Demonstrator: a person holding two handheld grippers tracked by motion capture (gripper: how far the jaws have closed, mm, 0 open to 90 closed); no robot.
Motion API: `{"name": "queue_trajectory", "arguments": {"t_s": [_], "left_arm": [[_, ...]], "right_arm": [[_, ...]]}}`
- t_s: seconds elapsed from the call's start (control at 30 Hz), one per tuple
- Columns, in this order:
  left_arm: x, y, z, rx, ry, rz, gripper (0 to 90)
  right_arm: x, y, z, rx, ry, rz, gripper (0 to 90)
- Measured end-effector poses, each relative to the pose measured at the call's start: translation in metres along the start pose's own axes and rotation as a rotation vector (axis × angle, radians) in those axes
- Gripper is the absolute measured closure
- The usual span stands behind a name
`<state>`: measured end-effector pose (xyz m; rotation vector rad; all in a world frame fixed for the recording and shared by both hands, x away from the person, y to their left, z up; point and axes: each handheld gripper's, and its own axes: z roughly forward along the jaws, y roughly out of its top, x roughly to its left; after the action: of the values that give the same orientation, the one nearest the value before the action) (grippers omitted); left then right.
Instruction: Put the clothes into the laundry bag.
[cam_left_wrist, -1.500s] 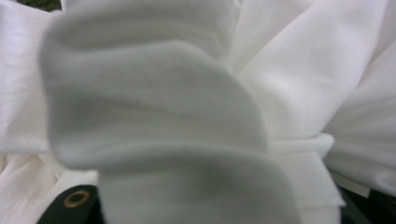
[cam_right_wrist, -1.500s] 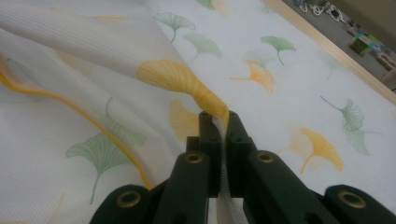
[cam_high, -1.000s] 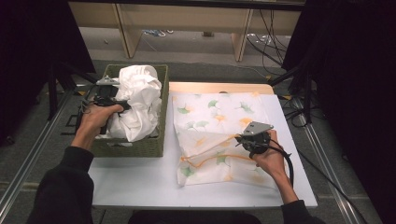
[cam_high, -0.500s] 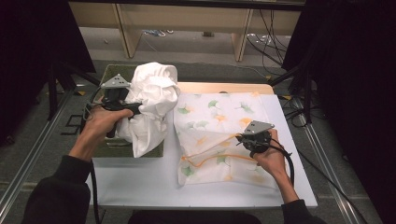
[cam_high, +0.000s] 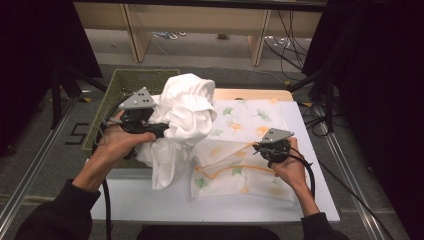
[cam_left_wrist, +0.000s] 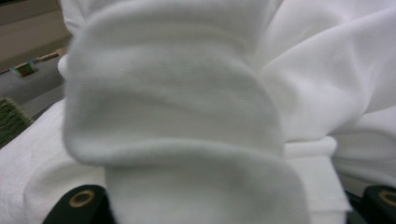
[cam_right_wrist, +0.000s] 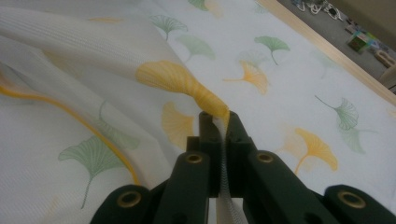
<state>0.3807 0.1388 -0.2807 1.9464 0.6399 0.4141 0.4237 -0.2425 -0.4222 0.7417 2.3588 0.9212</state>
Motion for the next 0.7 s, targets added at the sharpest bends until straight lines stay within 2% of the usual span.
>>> {"name": "queue_trajectory", "arguments": {"t_s": [0.1, 0.13, 0.23, 0.27, 0.3, 0.33, 0.5, 0.57, 0.63, 0.67, 0.7], "left_arm": [[-0.019, 0.002, 0.004, 0.007, -0.044, 0.015, 68.7], [-0.019, 0.002, 0.004, 0.007, -0.044, 0.015, 68.7], [-0.047, -0.002, 0.017, 0.036, -0.109, 0.064, 68.7], [-0.052, -0.004, 0.021, 0.036, -0.134, 0.054, 68.6], [-0.057, -0.006, 0.024, 0.04, -0.145, 0.067, 68.6], [-0.062, -0.008, 0.028, 0.048, -0.16, 0.073, 68.6], [-0.083, -0.022, 0.045, 0.083, -0.191, 0.126, 68.6], [-0.091, -0.028, 0.05, 0.078, -0.206, 0.107, 68.5], [-0.101, -0.034, 0.052, 0.082, -0.24, 0.103, 68.5], [-0.109, -0.039, 0.054, 0.092, -0.255, 0.106, 68.4], [-0.113, -0.042, 0.056, 0.106, -0.247, 0.131, 68.3]], "right_arm": [[-0.001, 0.0, 0.001, -0.004, 0.006, -0.002, 89.8], [-0.001, 0.0, 0.001, -0.004, 0.006, -0.002, 89.8], [-0.002, 0.0, 0.001, -0.004, 0.01, -0.007, 89.8], [-0.002, 0.0, 0.001, -0.007, 0.007, -0.007, 89.9], [-0.002, 0.0, 0.001, -0.007, 0.002, 0.008, 89.9], [-0.003, 0.001, 0.0, -0.006, 0.007, -0.002, 89.8], [-0.003, 0.0, -0.001, -0.012, 0.005, 0.01, 89.8], [-0.005, 0.0, -0.001, -0.011, 0.013, -0.008, 89.9], [-0.005, 0.001, -0.001, -0.025, 0.003, 0.006, 89.9], [-0.005, 0.001, -0.003, -0.021, 0.001, 0.014, 89.9], [-0.006, 0.001, -0.003, -0.024, 0.003, 0.006, 89.9]]}}
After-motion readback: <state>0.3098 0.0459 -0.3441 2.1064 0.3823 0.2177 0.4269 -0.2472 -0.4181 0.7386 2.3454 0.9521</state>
